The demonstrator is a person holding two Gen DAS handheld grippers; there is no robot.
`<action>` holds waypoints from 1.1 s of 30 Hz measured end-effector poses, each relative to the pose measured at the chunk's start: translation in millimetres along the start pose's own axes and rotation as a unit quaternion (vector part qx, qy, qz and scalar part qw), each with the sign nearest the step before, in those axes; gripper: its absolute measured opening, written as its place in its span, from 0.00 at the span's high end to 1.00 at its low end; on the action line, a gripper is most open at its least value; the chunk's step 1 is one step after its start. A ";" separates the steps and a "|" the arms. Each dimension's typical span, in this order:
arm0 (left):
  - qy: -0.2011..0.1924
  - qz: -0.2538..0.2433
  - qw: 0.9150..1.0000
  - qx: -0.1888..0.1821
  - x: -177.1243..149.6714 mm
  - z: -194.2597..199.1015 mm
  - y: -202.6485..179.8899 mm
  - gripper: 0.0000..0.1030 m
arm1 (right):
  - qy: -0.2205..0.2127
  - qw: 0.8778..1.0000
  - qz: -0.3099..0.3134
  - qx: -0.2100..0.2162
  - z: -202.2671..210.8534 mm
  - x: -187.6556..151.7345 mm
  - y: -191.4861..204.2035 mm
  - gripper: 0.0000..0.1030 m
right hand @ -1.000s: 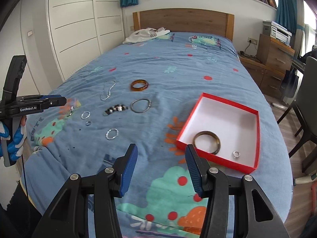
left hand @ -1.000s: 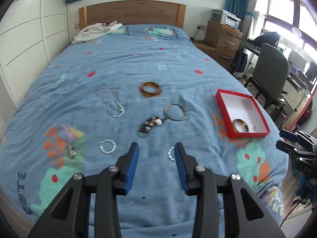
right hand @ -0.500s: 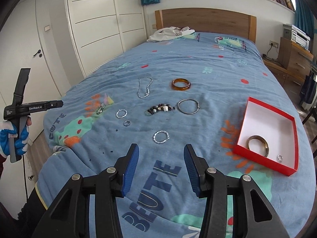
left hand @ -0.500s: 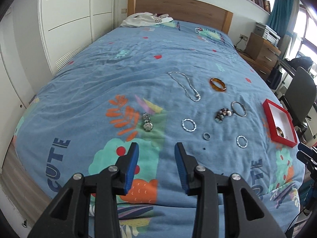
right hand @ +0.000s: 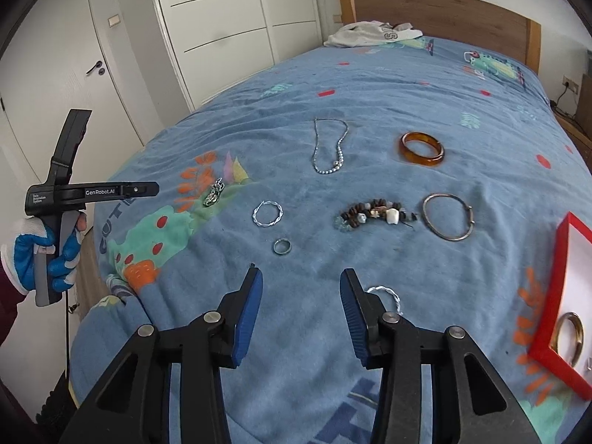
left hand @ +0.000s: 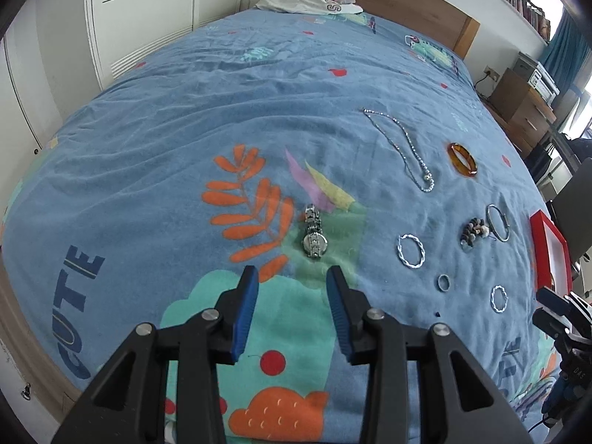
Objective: Organize jewelry
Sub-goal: 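Withdraw both tools from the box back toward the remaining jewelry, then grasp the silver watch with the left tool while the right tool grasps another silver ring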
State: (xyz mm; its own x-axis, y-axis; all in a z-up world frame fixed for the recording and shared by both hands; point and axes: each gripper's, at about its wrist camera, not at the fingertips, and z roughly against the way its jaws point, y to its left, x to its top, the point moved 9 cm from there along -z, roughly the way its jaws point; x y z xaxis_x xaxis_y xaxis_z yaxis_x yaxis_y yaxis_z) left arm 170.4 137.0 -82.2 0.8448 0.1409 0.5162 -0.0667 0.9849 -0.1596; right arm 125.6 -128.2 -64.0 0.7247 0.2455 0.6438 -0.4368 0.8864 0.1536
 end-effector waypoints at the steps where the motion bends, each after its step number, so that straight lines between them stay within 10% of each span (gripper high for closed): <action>1: 0.007 -0.003 1.000 -0.001 1.3 -10.4 -3.3 0.65 | 0.005 1.000 0.000 0.005 -10.5 1.6 1.1 0.60; 13: 0.059 -0.026 0.998 0.006 9.7 -96.8 -16.5 0.65 | 0.054 0.997 -0.017 0.050 -105.5 -1.1 8.6 0.67; 33: 0.028 -0.043 0.999 0.001 5.4 -90.9 -19.7 0.78 | 0.060 0.997 -0.017 0.041 -133.7 2.8 20.5 0.80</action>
State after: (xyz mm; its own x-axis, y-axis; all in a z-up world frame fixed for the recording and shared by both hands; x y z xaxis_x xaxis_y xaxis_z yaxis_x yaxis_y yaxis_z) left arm 224.6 109.2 -152.7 0.8763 0.0501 0.4792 0.0065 0.9933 -0.1157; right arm 189.9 -56.9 -159.3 0.7966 0.2648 0.5435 -0.4491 0.8611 0.2386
